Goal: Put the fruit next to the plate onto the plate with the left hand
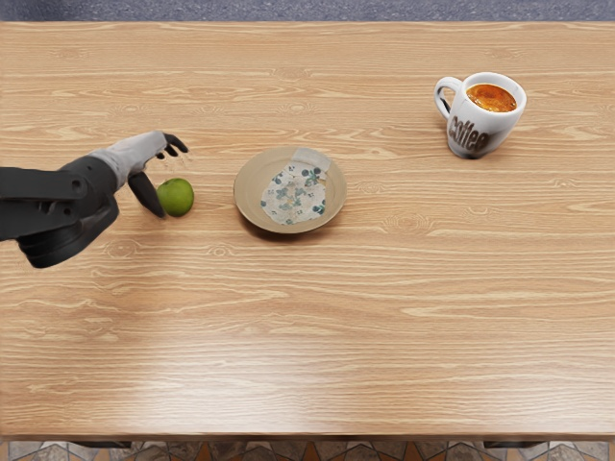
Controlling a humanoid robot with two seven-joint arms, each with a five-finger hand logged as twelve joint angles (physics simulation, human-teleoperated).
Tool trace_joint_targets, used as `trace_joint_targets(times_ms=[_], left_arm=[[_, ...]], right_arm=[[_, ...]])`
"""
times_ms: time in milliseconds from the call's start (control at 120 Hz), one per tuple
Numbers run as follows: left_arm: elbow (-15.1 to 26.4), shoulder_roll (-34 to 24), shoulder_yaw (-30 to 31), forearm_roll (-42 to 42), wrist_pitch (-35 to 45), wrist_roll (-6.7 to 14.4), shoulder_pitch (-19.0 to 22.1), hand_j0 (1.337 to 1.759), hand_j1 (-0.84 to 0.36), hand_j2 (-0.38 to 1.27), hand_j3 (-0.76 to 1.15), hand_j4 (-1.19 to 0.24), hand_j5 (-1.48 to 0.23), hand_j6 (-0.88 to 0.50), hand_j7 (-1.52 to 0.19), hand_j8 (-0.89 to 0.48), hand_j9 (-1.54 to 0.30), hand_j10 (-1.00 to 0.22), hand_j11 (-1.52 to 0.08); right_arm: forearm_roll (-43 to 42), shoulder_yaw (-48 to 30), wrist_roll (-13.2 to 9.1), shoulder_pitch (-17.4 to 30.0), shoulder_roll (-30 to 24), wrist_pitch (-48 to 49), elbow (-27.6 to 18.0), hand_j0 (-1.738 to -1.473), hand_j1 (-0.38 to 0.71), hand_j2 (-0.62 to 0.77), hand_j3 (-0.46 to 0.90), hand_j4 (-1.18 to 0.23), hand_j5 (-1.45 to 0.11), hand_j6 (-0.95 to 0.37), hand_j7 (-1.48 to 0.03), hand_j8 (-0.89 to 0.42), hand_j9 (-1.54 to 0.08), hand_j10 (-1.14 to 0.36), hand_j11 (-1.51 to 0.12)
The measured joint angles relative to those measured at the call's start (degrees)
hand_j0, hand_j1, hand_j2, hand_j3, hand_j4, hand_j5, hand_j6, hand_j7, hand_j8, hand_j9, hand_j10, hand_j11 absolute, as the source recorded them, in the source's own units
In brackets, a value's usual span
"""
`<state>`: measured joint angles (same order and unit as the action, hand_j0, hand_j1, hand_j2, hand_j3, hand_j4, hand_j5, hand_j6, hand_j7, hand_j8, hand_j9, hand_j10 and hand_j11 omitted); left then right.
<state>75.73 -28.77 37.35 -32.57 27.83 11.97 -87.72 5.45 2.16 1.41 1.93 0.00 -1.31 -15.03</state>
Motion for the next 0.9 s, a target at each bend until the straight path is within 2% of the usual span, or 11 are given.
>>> trace_joint_targets(times_ms=[167, 267, 900], left_arm=[[-4.5, 2.1, 0.4, -0.1, 0.2, -0.1, 2.2, 1.658, -0.01, 0.06, 0.0, -0.3, -0.39, -0.3, -0.39, -0.3, -0.39, -0.3, -0.39], [-5.8, 3.5, 0.6, -0.2, 0.1, -0.1, 2.5, 1.658, -0.02, 0.06, 0.0, -0.31, -0.41, -0.31, -0.41, -0.31, -0.41, -0.31, -0.41], [-6.7, 5.2, 1.1, -0.3, -0.2, -0.1, 4.6, 1.658, -0.16, 0.09, 0.0, -0.43, -0.55, -0.39, -0.55, -0.42, -0.55, -0.42, -0.55]], right_arm=[[0.0, 0.0, 0.0, 0.0, 0.0, 0.0, 0.0, -1.658, -0.31, -0.01, 0.0, -0.03, -0.04, -0.03, -0.04, -0.03, -0.04, -0.03, -0.04], [0.0, 0.0, 0.0, 0.0, 0.0, 0.0, 0.0, -1.658, -0.31, -0.01, 0.0, -0.03, -0.04, -0.03, -0.04, -0.03, -0.04, -0.03, -0.04], [0.0, 0.0, 0.0, 0.0, 0.0, 0.0, 0.0, -1.658, -0.31, -0.01, 0.0, -0.03, -0.04, -0.03, -0.04, -0.03, -0.04, -0.03, -0.04]])
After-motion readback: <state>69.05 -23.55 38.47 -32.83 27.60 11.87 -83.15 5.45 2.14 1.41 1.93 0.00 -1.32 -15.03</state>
